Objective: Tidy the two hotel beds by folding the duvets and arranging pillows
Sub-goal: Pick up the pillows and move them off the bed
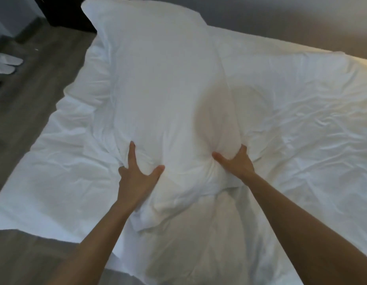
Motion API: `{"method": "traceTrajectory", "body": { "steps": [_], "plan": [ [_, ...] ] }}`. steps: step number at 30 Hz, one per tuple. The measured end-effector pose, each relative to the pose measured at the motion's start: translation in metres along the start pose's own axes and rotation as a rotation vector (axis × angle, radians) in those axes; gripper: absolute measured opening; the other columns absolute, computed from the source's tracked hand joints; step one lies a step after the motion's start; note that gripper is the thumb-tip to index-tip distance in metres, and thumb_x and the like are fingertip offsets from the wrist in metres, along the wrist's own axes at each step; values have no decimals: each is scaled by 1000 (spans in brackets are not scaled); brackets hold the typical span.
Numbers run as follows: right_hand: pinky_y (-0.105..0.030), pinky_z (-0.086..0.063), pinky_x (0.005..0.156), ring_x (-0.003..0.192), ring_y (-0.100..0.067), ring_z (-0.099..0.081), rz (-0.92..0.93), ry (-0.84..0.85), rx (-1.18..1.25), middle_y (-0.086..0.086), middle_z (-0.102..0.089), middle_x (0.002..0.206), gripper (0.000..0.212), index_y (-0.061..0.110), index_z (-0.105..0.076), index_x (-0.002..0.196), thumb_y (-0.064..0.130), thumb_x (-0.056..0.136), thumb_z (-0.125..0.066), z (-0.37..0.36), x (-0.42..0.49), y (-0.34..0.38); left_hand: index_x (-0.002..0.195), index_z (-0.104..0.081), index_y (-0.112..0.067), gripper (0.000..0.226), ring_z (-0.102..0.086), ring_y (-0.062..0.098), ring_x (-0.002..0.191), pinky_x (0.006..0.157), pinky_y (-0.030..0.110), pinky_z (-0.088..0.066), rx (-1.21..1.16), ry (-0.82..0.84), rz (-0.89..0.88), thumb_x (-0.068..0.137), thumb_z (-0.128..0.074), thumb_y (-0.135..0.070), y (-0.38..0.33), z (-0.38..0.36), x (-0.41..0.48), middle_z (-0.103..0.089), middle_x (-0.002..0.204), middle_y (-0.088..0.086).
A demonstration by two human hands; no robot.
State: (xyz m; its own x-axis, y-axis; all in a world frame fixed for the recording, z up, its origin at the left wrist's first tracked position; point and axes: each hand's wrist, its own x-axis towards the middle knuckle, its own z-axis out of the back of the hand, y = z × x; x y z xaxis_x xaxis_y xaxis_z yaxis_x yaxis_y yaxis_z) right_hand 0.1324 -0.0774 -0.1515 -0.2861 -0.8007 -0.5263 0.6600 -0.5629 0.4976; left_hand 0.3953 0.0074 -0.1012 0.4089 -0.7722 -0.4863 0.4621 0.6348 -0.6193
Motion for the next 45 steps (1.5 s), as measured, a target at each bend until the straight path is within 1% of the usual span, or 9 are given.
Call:
{"method": "traceTrajectory", "body": {
  "steps": [7,10,13,20,28,33,36,42,45],
  "plan": [
    [-36,-42,81,107,-36,-59,94,-138,38,-11,-59,110,73,10,-36,120,58,77,-70,1,-37,24,147,-6,-49,92,-53,34,118,87,35,-38,-146,-66,-16,80,-70,-51,15,10,3,-50,135,11],
    [-36,-42,78,103,-36,-59,181,-173,-16,-11,-59,103,61,10,-40,117,48,80,-70,19,-56,37,149,-9,-44,91,-50,30,125,97,37,-40,-203,-22,-23,82,-70,-47,12,25,-3,-47,142,0],
    [-36,-41,79,105,-37,-58,219,-167,-53,-14,-61,111,61,11,-41,122,45,79,-68,37,-80,48,149,-11,-42,92,-47,28,129,107,43,-39,-222,15,-28,80,-71,-49,11,45,-12,-42,147,0],
    [-39,-46,86,110,-36,-57,244,-46,-67,-14,-60,119,62,11,-43,124,43,78,-69,74,-156,27,150,-10,-42,95,-48,30,127,106,46,-40,-198,72,-41,78,-69,-57,29,73,-84,-43,146,0],
    [-43,-46,95,118,-38,-54,246,85,-228,-15,-56,130,71,10,-32,140,42,85,-63,103,-247,-94,148,-7,-44,95,-53,28,119,100,44,-45,-253,132,-2,78,-72,-54,92,21,-232,-47,135,-5],
    [-37,-44,90,121,-35,-52,98,275,-265,-13,-49,138,84,9,-17,148,45,87,-62,98,-285,-191,152,-5,-34,101,-37,24,135,109,43,-38,-233,171,-3,80,-75,-39,140,-18,-308,-24,155,-4],
    [-37,-46,91,112,-30,-55,25,378,-304,-13,-52,129,71,9,-25,143,39,90,-61,100,-288,-231,154,-2,-20,96,-27,29,143,113,39,-29,-21,249,52,87,-69,-32,162,-30,-315,-13,161,2],
    [-48,-35,108,131,-36,-41,218,274,-228,-11,-39,147,77,33,-21,148,54,86,-61,107,-254,-194,154,-13,-19,88,-34,36,138,108,42,-33,34,173,36,87,-68,-36,145,-14,-274,-29,154,17],
    [-51,-31,110,133,-40,-36,247,186,-162,-9,-31,151,81,38,-17,149,59,84,-61,104,-233,-152,154,-11,-31,104,-31,36,140,111,48,-32,29,93,-15,73,-65,-66,106,-2,-237,-29,154,17]
  ]
}}
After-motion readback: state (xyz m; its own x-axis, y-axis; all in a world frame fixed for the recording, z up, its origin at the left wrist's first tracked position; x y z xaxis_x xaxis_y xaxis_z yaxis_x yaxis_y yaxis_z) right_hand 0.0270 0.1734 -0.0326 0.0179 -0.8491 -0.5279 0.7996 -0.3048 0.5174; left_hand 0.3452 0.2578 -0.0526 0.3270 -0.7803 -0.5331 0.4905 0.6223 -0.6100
